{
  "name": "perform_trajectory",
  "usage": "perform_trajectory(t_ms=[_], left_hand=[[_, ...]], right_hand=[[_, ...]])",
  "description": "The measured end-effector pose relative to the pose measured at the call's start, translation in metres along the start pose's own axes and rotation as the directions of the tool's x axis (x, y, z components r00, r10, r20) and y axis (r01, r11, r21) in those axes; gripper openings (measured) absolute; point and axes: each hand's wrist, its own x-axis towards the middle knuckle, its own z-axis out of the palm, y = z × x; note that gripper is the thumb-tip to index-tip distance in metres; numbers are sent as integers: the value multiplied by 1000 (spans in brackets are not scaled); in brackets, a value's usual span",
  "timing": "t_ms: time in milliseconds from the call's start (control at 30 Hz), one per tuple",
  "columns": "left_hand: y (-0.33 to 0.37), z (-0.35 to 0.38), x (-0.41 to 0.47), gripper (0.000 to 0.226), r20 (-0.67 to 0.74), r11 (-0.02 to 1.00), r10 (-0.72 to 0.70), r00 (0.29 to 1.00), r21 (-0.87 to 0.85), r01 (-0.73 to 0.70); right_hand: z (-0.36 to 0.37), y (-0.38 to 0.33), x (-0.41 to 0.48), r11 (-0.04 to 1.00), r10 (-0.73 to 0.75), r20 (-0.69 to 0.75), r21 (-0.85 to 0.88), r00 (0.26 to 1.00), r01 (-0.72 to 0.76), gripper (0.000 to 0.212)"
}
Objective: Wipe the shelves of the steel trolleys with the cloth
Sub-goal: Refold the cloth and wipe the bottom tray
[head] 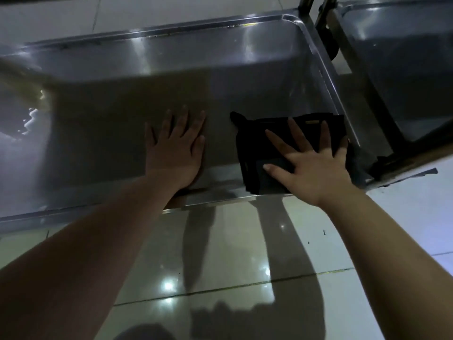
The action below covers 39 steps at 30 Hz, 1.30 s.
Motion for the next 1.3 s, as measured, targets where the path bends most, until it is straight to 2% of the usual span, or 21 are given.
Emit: perform_trajectory(t_ms=[100, 333, 500, 633, 800, 933, 1033, 1133, 1200, 1300], left_hand=[[0, 0, 2, 54, 0, 1000, 5, 1000, 3, -5], [-3, 0, 6, 55, 22, 1000, -3, 1000, -9, 3], [-1, -1, 16, 56, 57, 1000, -13, 998, -4, 14], [-2, 3, 18, 57, 44, 1000, -16, 999, -6, 17], [-2, 4, 19, 60, 33, 1000, -9, 999, -15, 10], [0, -2, 18, 54, 71, 1000, -17, 997, -20, 19], [-4, -13, 22, 54, 107, 993, 9, 994, -114, 3], [-38, -23, 22, 58, 93, 978, 31, 995, -208, -11], [-76, -23, 12, 59, 88, 992, 16, 996, -127, -4], [-122, -23, -5, 59, 137, 996, -71, 988, -42, 78]], right_hand=[[-9, 12, 40, 1000, 6, 35, 22, 999, -6, 65], [-36, 12, 162, 1000, 27, -1, 5, 1000, -27, 68], [-41, 3, 197, 996, 88, -16, 24, 996, -88, 69], [-37, 4, 175, 998, 65, -18, 28, 998, -64, 67], [-12, -15, 80, 1000, 3, -50, 31, 999, -2, 67], [1, -35, 26, 999, -43, -40, -18, 998, 42, 66], [-5, -36, 27, 1000, -18, -17, -5, 1000, 18, 65], [-5, -37, 30, 1000, -7, -20, -15, 1000, 7, 64], [-5, -36, 29, 1000, -6, -11, -12, 1000, 6, 64], [-6, -36, 28, 1000, -3, 13, 10, 1000, 3, 62]])
